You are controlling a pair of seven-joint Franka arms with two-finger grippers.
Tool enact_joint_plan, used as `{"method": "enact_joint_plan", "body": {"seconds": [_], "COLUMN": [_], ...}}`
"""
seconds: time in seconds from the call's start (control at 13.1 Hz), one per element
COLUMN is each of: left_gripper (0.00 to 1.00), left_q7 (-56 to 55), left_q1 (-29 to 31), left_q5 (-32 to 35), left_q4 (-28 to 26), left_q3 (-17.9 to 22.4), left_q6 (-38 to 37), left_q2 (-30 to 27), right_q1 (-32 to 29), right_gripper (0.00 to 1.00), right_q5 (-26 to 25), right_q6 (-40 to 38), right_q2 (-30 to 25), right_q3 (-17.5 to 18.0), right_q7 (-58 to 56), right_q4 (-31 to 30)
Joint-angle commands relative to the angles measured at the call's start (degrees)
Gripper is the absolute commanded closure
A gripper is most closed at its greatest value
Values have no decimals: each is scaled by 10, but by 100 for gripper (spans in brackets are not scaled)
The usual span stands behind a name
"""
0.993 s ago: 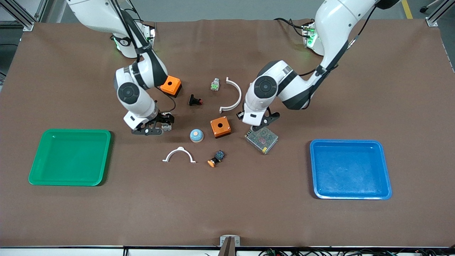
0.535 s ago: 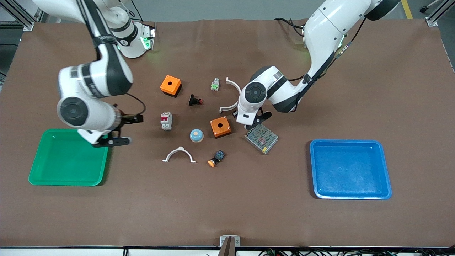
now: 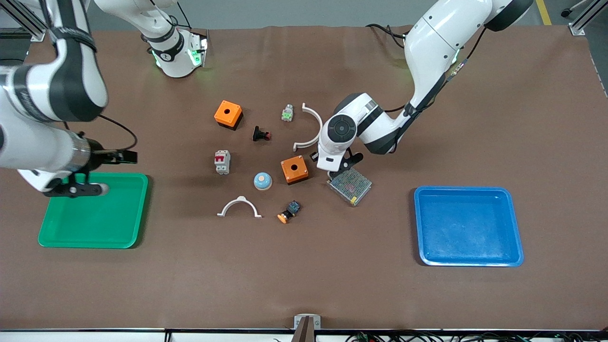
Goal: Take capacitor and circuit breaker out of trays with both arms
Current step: 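Open the left gripper on the capacitor while the right gripper withdraws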
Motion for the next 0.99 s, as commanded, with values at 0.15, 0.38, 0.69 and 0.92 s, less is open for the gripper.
{"method": "enact_joint_plan", "body": {"seconds": [0.15, 0.38, 0.69, 0.92], "left_gripper": [0, 0, 0, 0], "left_q7": [-12, 8, 168, 346], "left_q1": [1, 27, 100, 159], "left_q5": [3, 5, 45, 45], "left_q4": [31, 111, 225, 224], "left_q3": [7, 33, 43, 43], "left_q6": [-5, -61, -202, -268], "left_q2": [-22, -49, -68, -127], "right_q1": [-36, -37, -43, -43], "right_gripper": [0, 0, 0, 0], "right_q5": [-7, -10, -7, -5], "right_q6": [-54, -54, -53, -51], "right_q2": [-17, -14, -13, -12], "right_q3": [8, 9, 9, 9], "right_q7": [-20, -18, -19, -17], "right_q4": [57, 73, 75, 77]}}
